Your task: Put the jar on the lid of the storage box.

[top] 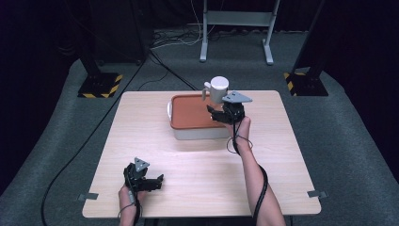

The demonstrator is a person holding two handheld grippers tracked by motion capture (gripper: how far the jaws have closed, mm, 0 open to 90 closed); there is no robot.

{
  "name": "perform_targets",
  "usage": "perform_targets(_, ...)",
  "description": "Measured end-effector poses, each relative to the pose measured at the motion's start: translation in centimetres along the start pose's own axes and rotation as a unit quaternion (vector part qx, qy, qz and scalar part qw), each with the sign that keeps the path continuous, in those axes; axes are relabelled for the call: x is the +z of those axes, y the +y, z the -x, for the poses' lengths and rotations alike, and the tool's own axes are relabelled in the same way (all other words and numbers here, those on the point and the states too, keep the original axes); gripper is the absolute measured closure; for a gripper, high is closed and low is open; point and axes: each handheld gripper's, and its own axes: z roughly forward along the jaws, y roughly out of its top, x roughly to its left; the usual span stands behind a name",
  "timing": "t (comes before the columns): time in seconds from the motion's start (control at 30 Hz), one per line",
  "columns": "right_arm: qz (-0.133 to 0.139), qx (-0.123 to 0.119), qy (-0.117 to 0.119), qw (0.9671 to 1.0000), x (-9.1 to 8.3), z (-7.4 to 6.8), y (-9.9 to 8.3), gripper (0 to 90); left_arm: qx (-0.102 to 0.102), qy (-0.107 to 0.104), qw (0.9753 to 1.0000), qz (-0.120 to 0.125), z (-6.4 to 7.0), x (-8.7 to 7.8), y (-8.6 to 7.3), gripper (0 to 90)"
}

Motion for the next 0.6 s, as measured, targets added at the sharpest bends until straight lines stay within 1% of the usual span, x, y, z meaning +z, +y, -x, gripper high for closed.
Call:
perform_targets(0.1,-0.001,-0.003,0.0,1.0,0.23,-0.07,0.11,29.8,0.0,0.0,1.0,0.0,0.0,0.0,0.0,1.7)
perform_targets(0.6,-0.002,-0.003,0.002,1.0,0.98,-0.02,0.47,29.8,0.0,0.0,1.0,0.0,0.0,0.0,0.0,1.8)
